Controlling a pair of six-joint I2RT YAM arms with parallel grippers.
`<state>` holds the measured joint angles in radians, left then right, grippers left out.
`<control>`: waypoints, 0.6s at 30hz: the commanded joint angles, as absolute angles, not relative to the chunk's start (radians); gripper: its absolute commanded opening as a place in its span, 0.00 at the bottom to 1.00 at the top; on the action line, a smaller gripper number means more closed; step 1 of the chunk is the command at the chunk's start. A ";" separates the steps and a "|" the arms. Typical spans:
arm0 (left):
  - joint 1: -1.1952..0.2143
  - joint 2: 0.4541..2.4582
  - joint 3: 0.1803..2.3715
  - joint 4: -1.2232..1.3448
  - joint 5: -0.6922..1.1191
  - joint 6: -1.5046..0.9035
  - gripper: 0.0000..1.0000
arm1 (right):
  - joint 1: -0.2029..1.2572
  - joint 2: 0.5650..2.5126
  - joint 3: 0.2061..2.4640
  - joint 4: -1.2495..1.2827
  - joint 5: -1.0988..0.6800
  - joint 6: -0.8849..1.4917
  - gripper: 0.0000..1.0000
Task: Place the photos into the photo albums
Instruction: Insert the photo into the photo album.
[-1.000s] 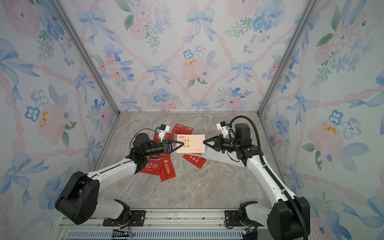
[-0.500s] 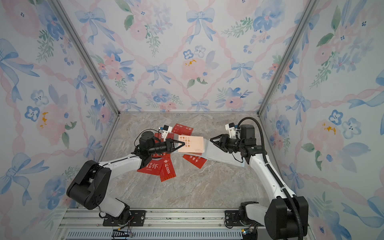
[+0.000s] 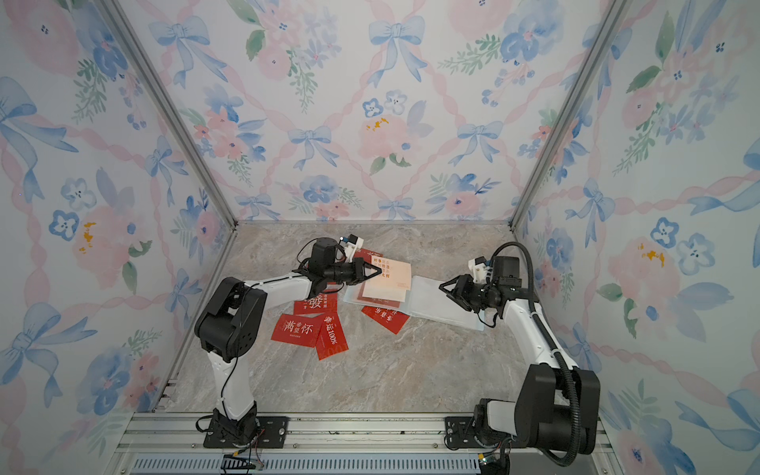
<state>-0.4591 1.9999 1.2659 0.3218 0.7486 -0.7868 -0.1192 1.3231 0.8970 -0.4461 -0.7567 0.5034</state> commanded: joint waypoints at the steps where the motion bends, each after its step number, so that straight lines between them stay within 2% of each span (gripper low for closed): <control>1: -0.464 2.041 1.352 0.143 0.750 -0.655 0.00 | -0.153 1.334 0.870 -0.462 -0.785 0.462 0.43; 13: -0.460 2.163 1.458 0.110 0.888 -0.616 0.00 | -0.195 1.358 0.864 -0.510 -0.786 0.399 0.43; 18: -0.456 2.181 1.485 0.086 0.894 -0.615 0.00 | -0.196 1.371 0.865 -0.507 -0.823 0.396 0.43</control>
